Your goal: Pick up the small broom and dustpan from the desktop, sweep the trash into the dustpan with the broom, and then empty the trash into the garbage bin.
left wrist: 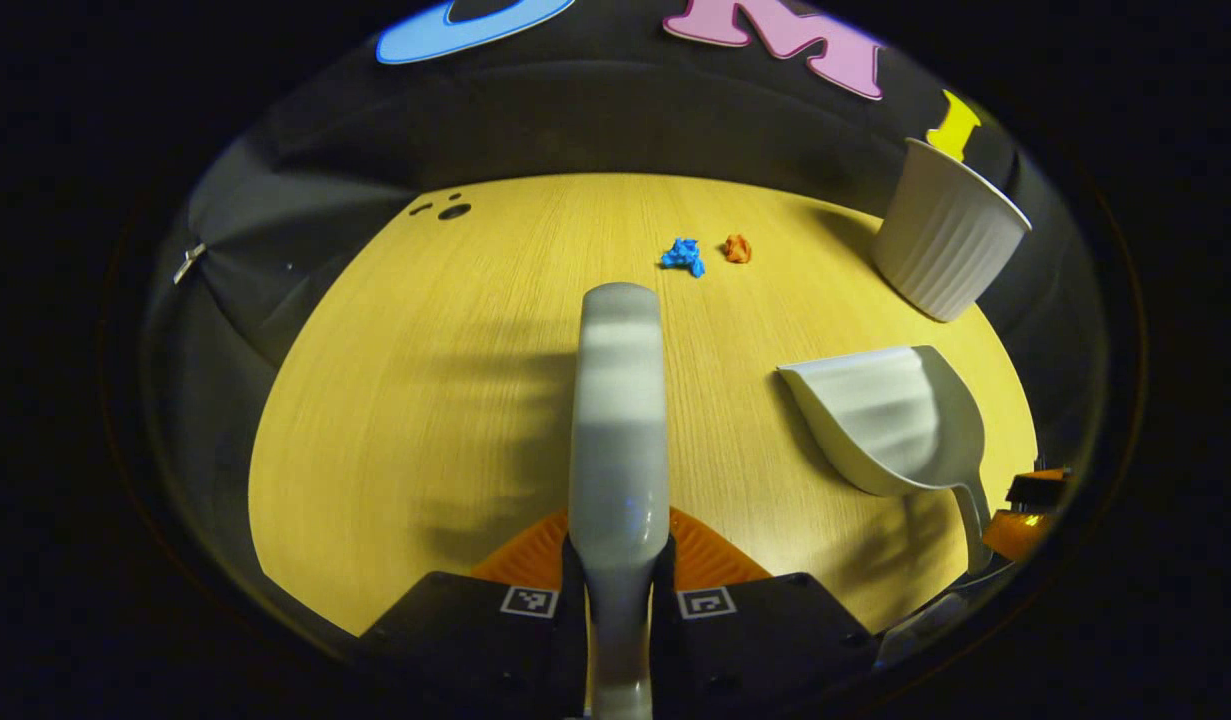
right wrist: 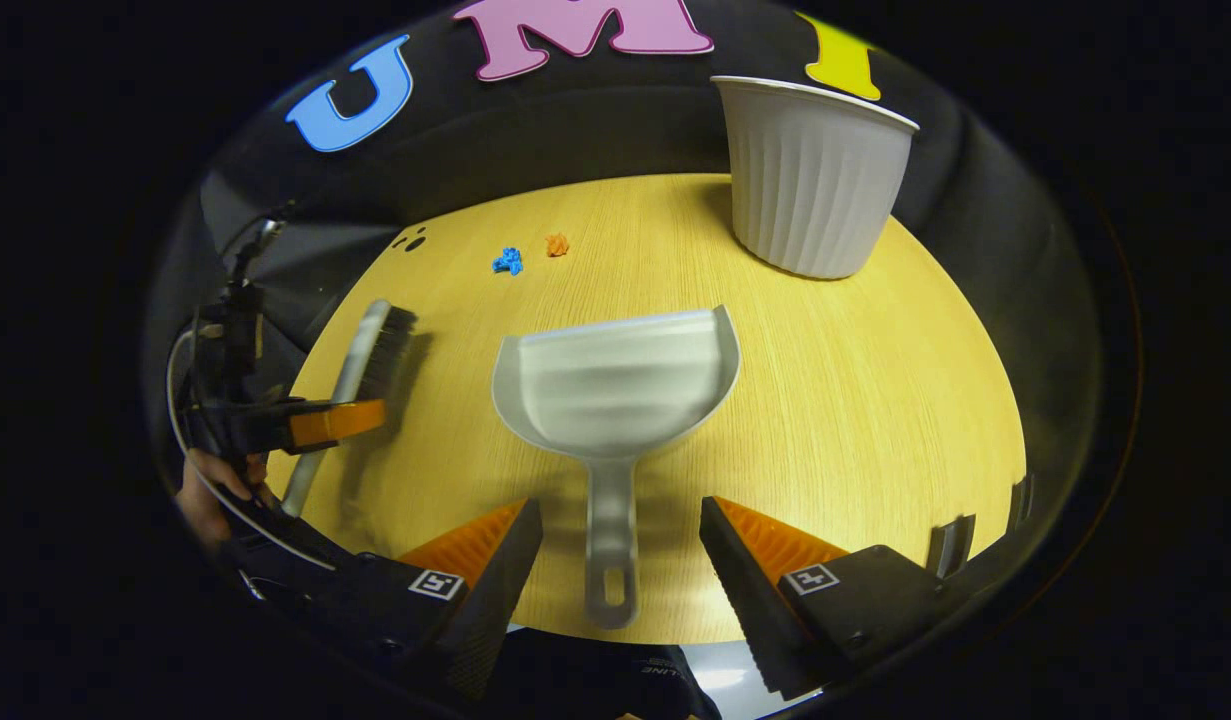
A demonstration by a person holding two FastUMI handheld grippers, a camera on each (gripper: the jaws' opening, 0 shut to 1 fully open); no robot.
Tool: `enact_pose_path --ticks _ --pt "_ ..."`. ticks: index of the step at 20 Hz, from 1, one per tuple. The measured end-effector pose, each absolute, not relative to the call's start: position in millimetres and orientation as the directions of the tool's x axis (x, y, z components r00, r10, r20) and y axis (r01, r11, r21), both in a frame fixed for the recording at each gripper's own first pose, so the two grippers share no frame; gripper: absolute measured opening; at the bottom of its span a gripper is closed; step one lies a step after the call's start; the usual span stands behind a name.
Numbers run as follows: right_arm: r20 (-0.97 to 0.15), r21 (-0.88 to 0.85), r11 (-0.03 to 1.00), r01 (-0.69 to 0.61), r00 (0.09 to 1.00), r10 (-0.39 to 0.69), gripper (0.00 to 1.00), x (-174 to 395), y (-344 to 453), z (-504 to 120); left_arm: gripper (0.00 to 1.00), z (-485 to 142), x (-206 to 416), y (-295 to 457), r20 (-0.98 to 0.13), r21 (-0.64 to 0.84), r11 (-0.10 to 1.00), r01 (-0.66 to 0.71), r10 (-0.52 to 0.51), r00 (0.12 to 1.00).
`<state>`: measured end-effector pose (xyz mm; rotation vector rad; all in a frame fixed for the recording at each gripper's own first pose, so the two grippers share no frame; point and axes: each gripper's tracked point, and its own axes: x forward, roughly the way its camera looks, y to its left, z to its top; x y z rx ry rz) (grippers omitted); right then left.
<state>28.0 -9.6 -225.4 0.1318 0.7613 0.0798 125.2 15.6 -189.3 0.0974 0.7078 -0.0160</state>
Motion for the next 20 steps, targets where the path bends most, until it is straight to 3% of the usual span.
enact_pose_path --ticks 6,17,18,20 --pt "-0.736 0.116 0.993 0.000 0.671 0.086 0.99 40.0 -11.4 -259.1 0.27 -158.6 78.5 16.0 -0.593 0.014 0.999 0.035 -0.020 0.805" --pt "-0.798 0.036 0.999 0.015 0.602 0.020 0.98 79.1 -2.6 -295.1 0.29 -156.6 48.1 51.7 -0.601 0.014 0.998 -0.055 0.052 0.798" --pt "-0.802 0.037 0.999 0.007 0.597 0.025 0.96 80.3 -0.8 -296.3 0.29 -157.4 49.0 51.8 -0.600 0.018 0.998 -0.061 0.059 0.798" --pt "-0.803 0.005 1.000 -0.004 0.596 0.006 0.82 83.2 -4.8 -296.1 0.29 -160.3 50.8 52.6 -0.603 0.014 0.997 -0.074 0.068 0.795"
